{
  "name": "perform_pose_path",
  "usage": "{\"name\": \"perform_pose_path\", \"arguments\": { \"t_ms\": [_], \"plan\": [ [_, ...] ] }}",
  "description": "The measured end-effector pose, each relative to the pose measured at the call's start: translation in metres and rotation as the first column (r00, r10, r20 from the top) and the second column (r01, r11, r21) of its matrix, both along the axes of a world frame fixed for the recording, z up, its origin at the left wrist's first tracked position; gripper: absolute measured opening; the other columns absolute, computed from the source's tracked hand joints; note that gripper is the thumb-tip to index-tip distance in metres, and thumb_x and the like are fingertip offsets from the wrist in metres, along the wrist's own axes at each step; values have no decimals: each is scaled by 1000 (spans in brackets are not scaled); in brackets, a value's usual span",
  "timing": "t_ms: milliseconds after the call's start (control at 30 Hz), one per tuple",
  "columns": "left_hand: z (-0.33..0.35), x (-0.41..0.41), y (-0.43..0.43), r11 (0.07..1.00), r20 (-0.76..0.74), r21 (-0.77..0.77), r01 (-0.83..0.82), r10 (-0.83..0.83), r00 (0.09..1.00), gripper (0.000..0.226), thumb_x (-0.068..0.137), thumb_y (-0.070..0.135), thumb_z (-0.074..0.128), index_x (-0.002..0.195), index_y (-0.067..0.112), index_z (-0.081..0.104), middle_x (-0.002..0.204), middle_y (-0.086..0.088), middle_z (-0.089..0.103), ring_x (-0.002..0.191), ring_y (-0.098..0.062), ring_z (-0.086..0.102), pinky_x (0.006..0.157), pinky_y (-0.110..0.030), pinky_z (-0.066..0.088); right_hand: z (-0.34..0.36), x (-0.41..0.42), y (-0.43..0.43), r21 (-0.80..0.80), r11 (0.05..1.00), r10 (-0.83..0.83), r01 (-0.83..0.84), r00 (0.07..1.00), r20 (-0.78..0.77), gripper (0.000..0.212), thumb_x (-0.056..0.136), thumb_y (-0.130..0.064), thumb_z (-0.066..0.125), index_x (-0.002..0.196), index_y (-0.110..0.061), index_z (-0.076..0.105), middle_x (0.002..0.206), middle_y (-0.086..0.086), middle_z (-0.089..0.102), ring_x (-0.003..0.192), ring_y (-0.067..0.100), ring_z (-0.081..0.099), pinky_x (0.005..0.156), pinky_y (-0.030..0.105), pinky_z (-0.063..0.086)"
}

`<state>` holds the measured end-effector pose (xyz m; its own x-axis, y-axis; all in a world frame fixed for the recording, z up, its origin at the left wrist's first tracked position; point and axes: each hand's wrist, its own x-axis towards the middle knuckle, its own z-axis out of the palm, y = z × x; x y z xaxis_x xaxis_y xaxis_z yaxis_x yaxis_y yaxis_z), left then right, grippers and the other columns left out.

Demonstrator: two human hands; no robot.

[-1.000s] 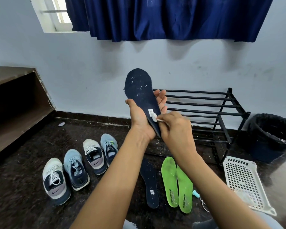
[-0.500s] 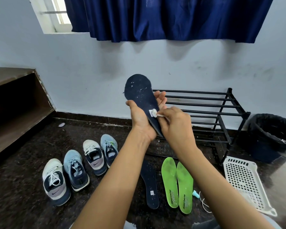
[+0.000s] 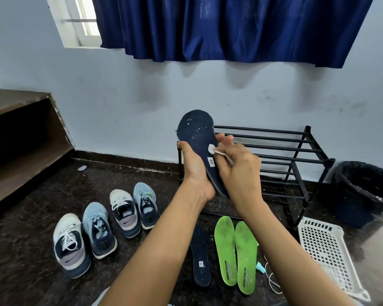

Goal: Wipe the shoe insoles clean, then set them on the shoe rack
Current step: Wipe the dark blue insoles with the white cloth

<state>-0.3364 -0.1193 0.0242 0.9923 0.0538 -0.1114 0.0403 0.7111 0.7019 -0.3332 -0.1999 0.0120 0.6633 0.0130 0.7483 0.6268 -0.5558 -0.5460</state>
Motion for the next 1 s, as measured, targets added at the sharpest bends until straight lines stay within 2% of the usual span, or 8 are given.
{"name": "perform_pose_path", "arguments": {
  "t_ms": [133,300,400,533,633,733,867,1000],
  "plan": [
    [2,7,10,999,1,-35,-41,41,999,96,90,72,-5,99,9,67,88,-7,73,90,-20,69,94,-31,47,-11,-13,-2,-69,995,62,-69,993,-98,10,77,-2,69,84,-8,75,80,8,71,72,23,65,68,11,37],
    [2,6,4,995,-8,-78,-57,57,998,98,89,73,-4,122,8,63,90,-7,73,89,-20,69,87,-32,47,-9,-16,-8,-4,997,72,-73,992,-104,10,78,-5,70,83,-11,75,80,3,71,75,9,61,72,-2,34],
    [1,-4,-10,997,-16,-76,-33,32,999,97,87,77,-2,98,13,71,80,-5,71,76,-20,70,77,-29,51,1,-10,-6,61,997,56,-52,995,-77,7,79,-6,70,82,-11,75,82,3,70,79,8,60,73,1,36],
    [6,-13,-19,999,-39,-33,6,-8,999,105,83,81,-4,63,17,76,68,-2,70,63,-16,70,65,-21,52,7,-4,-4,25,999,48,-46,997,-57,9,79,-5,68,83,-9,75,82,6,69,81,19,64,73,11,39],
    [9,-6,-9,992,-13,-114,-50,49,999,103,84,80,-5,78,11,71,71,-6,69,71,-20,71,71,-25,53,4,-15,-1,7,992,125,-125,986,-109,15,77,-4,66,85,-12,76,89,7,71,86,13,63,75,-1,34],
    [7,0,-3,985,9,-166,-46,48,999,93,89,75,0,90,7,63,73,-7,68,73,-21,69,75,-27,50,5,-19,-5,22,978,210,-209,967,-147,15,78,-8,67,87,-14,76,96,5,72,94,11,63,80,-2,36],
    [7,1,1,986,4,-164,-28,29,1000,87,91,74,5,91,8,62,77,-7,69,80,-23,69,85,-34,50,9,-22,-14,61,961,277,-270,926,-256,15,79,-4,71,87,-15,77,90,-4,72,93,1,60,78,4,41],
    [6,-4,-8,996,-23,-91,4,-6,1000,97,87,80,6,87,9,71,80,-10,71,79,-23,71,75,-28,54,18,-14,-7,12,976,215,-215,967,-134,12,77,-8,69,84,-14,76,83,-2,72,85,6,62,80,15,45]
  ]
}}
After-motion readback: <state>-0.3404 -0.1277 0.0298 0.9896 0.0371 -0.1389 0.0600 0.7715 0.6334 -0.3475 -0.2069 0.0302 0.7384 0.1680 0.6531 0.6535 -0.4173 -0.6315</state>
